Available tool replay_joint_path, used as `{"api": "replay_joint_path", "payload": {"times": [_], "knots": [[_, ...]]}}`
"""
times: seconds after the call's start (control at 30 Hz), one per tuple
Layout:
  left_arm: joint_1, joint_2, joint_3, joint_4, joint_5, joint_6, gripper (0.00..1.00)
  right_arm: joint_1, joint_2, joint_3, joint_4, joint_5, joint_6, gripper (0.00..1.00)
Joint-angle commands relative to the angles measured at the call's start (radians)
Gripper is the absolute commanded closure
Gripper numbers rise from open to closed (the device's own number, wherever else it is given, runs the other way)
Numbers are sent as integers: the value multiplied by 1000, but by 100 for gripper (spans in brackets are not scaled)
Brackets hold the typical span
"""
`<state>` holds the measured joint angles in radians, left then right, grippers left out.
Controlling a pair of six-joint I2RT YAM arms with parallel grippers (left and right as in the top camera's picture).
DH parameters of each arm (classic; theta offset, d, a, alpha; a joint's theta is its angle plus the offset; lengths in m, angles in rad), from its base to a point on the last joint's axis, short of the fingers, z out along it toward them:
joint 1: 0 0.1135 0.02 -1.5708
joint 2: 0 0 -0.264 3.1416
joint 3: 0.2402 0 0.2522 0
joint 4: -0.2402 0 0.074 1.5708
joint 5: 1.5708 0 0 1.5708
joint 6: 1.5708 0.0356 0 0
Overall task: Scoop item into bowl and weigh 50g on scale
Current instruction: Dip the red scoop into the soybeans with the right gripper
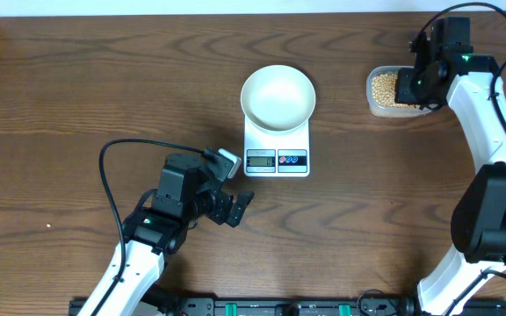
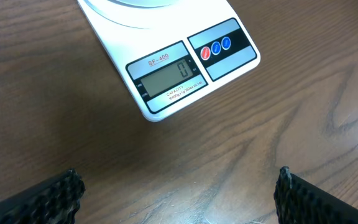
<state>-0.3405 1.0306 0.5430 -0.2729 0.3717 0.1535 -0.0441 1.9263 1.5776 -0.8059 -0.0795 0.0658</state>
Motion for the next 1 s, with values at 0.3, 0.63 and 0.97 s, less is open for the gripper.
{"api": "replay_joint_path", "payload": {"times": [0.3,0.63,0.97], "knots": [[3,1,0,-2,2,-9,0,2,56,10,-10,-219,101,99],[3,1,0,-2,2,-9,0,-11,56,10,-27,-245,141,99],[3,1,0,-2,2,-9,0,-14,56,-21,-23,-245,153,99]]}}
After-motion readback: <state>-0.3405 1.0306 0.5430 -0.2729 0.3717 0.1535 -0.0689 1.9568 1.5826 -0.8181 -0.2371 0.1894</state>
